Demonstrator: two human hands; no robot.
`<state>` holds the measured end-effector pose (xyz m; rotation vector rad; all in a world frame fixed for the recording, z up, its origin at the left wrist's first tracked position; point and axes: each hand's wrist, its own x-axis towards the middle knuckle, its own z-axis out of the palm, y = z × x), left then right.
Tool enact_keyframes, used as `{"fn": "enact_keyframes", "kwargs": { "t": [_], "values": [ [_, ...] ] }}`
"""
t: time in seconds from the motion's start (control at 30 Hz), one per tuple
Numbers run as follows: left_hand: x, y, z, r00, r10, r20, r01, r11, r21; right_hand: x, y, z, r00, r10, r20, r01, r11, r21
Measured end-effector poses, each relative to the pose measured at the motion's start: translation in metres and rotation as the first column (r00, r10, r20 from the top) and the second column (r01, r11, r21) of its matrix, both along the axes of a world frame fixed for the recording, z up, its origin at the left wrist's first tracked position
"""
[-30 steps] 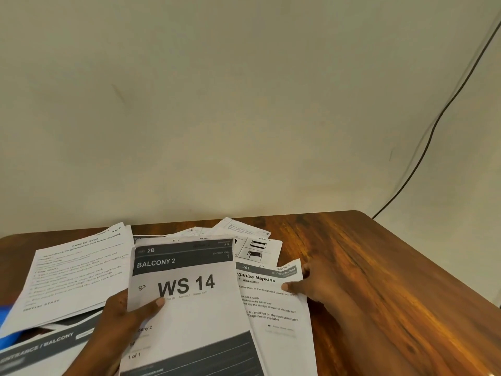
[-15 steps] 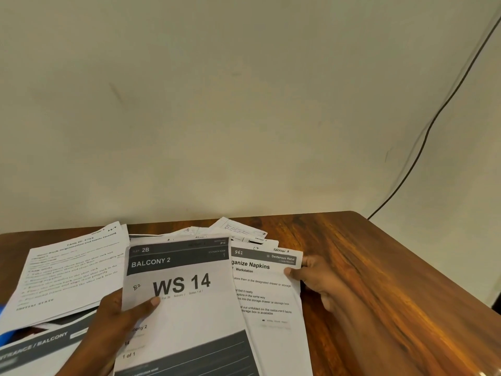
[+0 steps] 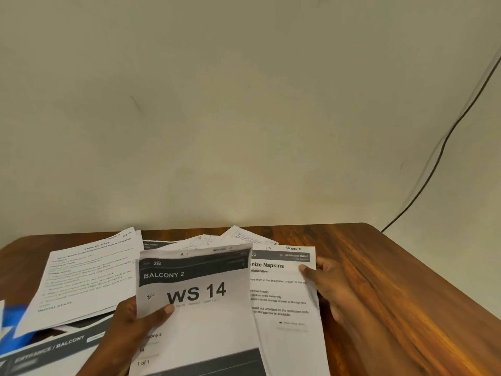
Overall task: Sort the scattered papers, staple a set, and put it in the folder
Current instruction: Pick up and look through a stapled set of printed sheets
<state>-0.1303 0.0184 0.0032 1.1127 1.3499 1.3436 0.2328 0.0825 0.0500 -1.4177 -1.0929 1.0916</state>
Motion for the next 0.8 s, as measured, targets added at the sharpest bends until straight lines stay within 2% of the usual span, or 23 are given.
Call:
{"fn": "enact_keyframes", "kwargs": {
  "t": [0.13, 0.33, 0.47, 0.8],
  "values": [
    [-0.002, -0.001, 0.001, 0.998, -0.030, 0.050, 0.031, 0.999, -0.011, -0.013, -0.004, 0.019, 0.999, -0.035, -0.012, 0.036, 0.989, 0.145],
    [-0.004, -0.001, 0.004, 0.987, -0.134, 0.084, 0.134, 0.991, -0.002, -0.047, -0.014, 0.041, 0.991, 0.136, -0.020, -0.127, 0.964, 0.235],
    [-0.007, 0.002, 0.002, 0.983, -0.170, 0.073, 0.169, 0.985, 0.027, -0.072, -0.014, 0.046, 0.977, 0.209, -0.050, -0.191, 0.950, 0.246],
    [-0.010, 0.011, -0.011, 0.990, -0.138, 0.034, 0.135, 0.989, 0.065, -0.100, -0.015, 0.041, 0.968, 0.211, -0.138, -0.184, 0.965, 0.187]
  ]
}}
